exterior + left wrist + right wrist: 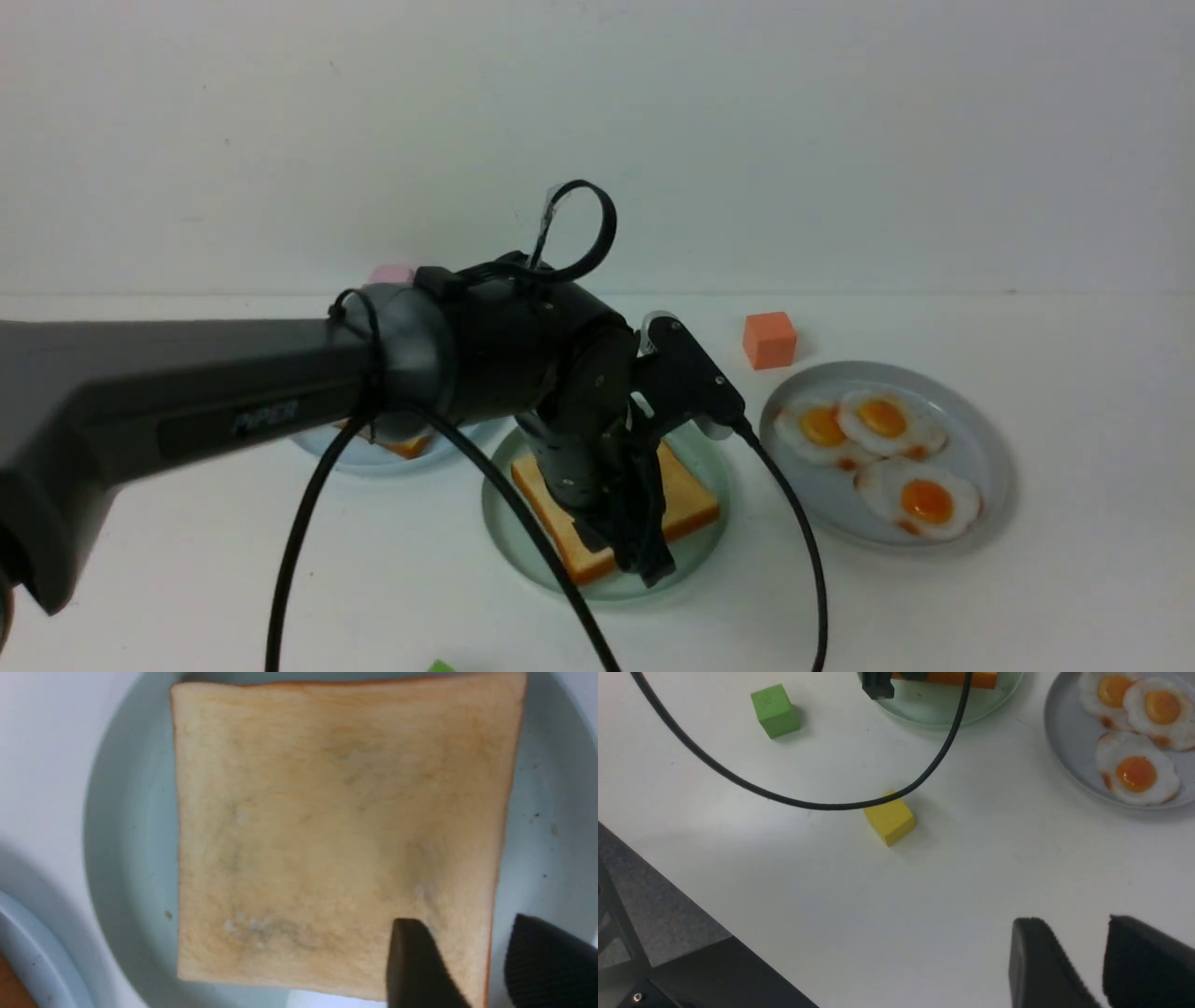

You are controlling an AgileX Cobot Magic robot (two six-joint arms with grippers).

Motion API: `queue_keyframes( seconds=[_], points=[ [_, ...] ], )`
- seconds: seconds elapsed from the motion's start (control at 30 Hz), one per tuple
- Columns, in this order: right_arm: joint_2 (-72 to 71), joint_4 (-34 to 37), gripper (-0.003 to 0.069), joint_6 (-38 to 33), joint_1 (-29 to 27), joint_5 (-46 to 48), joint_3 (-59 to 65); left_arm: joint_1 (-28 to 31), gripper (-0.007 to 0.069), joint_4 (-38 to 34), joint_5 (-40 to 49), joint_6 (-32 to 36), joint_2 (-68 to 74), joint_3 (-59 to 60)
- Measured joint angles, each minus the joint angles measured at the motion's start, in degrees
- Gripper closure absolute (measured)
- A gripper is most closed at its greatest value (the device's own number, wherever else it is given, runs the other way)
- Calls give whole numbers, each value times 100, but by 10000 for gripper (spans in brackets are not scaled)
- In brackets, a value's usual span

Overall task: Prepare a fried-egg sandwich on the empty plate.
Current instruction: Use the left arm to put a slice of bread into the empty plate in the middle, then use the right arm to grab a fried egg

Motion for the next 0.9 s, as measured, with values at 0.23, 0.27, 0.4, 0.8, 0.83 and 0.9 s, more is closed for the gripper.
queue_keyframes(
  seconds=[0.23,0.27,0.4,0.8,0.83,0.9],
  points=[
    [270,-25,421,111,0,-374,0,0,223,-621,325,-70,-949,-6],
    [512,-50,421,133,0,-554,0,0,256,-884,517,-223,-1426,-58],
    [1135,-137,421,145,0,-836,-12,0,386,-1077,835,-884,-2520,-112],
    [4509,-616,405,280,-1026,-1758,-1119,0,638,-1004,973,-1986,-7048,2382],
    [4749,-639,396,260,-1098,-1852,-1251,0,638,-999,889,-2060,-7329,2696],
    [5152,-694,370,186,-1167,-2016,-1455,0,638,-988,603,-2176,-7938,3257]
  ],
)
